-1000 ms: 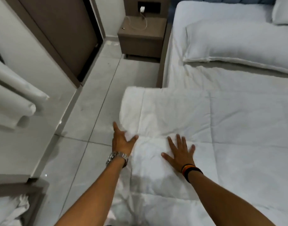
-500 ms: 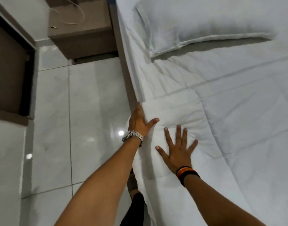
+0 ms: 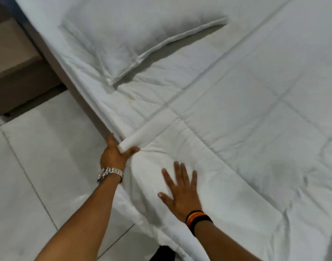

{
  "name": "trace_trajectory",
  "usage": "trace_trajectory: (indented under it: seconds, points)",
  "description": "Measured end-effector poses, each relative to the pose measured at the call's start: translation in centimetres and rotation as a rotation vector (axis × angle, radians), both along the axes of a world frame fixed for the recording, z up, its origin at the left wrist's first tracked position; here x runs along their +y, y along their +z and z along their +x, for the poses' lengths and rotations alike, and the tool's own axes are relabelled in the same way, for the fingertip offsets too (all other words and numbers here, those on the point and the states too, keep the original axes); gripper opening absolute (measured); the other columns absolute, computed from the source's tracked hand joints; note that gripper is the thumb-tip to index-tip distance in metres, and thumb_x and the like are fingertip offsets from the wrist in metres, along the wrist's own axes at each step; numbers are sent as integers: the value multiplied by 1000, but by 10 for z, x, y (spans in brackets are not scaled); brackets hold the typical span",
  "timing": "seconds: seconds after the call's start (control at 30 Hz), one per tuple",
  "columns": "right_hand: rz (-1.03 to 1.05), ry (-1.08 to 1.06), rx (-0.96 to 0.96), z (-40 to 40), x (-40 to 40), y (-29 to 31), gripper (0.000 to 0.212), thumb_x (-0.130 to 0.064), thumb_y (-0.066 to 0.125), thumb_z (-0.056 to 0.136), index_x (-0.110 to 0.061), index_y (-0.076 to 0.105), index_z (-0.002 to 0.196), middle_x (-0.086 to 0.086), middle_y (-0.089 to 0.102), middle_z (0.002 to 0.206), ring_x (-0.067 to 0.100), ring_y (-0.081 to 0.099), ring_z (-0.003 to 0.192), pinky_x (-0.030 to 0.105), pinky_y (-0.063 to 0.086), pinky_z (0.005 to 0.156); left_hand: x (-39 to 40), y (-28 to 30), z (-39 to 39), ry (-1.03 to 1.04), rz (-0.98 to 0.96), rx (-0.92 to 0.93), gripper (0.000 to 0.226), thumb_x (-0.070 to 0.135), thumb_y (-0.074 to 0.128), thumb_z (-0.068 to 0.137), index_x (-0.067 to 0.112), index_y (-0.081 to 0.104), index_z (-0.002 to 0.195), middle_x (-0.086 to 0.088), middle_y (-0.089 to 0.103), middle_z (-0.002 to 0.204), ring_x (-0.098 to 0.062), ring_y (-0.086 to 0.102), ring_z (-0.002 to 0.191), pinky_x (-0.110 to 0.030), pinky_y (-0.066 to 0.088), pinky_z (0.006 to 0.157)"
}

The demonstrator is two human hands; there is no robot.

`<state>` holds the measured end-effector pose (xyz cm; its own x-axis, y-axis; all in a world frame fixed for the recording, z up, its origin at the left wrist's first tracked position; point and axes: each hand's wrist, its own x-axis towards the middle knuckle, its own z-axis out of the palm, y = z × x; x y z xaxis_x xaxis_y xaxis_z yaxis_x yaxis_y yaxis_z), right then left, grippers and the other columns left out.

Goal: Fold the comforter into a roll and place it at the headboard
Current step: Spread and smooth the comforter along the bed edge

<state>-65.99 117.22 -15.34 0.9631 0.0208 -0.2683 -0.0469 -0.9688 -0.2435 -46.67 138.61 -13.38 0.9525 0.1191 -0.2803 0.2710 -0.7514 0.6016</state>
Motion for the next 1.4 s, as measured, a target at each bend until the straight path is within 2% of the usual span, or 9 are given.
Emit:
trace_trajectory:
  seconds: [0.17,0.33,0.5,0.7,0.8,0.93,1.07,1.27,1.4]
  points:
    - [71,-436,16,-59,-19,34,71,-70,13,104,-42,-6,166,5,-24,172,25,-24,158,63,-16,122,-61,16,-45,-322,142,-302,88,54,55,94,3,21,158,-24,38,155,-43,35,141,-55,29,116]
    - [89,-924,80,-183,-63,47,72,-64,25,105,-42,-20,158,6,-27,171,26,-25,158,64,-6,124,-153,29,-158,-892,24,-274,76,44,47,99,2,25,158,-22,30,161,-40,28,149,-52,22,120]
    - [119,-1334,98,-296,-68,31,81,-72,32,100,-47,-14,161,9,-32,169,31,-27,157,69,-5,122,-216,7,-267,-1319,-17,-272,71,46,42,104,13,15,161,-10,14,168,-27,10,155,-42,6,125]
    - [496,-1719,-66,-318,-79,6,126,-82,62,80,-34,-16,165,18,16,171,38,25,154,62,18,123,-226,-13,-310,-1465,78,-254,73,50,35,105,17,5,163,-6,0,170,-23,-4,156,-44,-1,125]
    - [448,-1748,-96,-320,-93,12,114,-69,61,91,-20,-7,168,23,42,157,41,47,139,52,35,117,-212,-5,-308,-1496,94,-223,74,52,33,104,18,3,163,-4,1,170,-21,-3,156,-41,0,125]
    - [305,-1520,-185,-315,-84,32,70,-46,48,107,-11,25,163,20,72,115,42,69,101,41,53,81,-182,18,-301,-1429,15,-180,74,51,38,104,18,9,163,-4,14,169,-21,8,155,-42,11,125]
    - [367,-1707,-161,-356,-58,26,58,-42,49,107,-14,39,157,22,58,143,42,60,124,47,50,99,-130,30,-277,-1243,-34,-138,72,51,44,103,18,18,162,-4,21,167,-21,16,154,-43,19,124]
    - [698,-2111,-245,-368,22,-16,104,-64,62,93,-17,9,168,15,17,173,35,19,158,53,19,127,-18,-8,-206,-648,-19,-79,86,48,57,98,3,18,160,-18,14,167,-29,12,154,-36,8,123]
    - [1179,-2499,-375,-322,87,-52,129,-86,57,77,-24,-13,167,4,12,175,34,27,155,63,35,119,27,-55,-175,20,-197,318,113,73,62,82,14,7,162,-11,18,167,-32,26,150,-42,21,121]
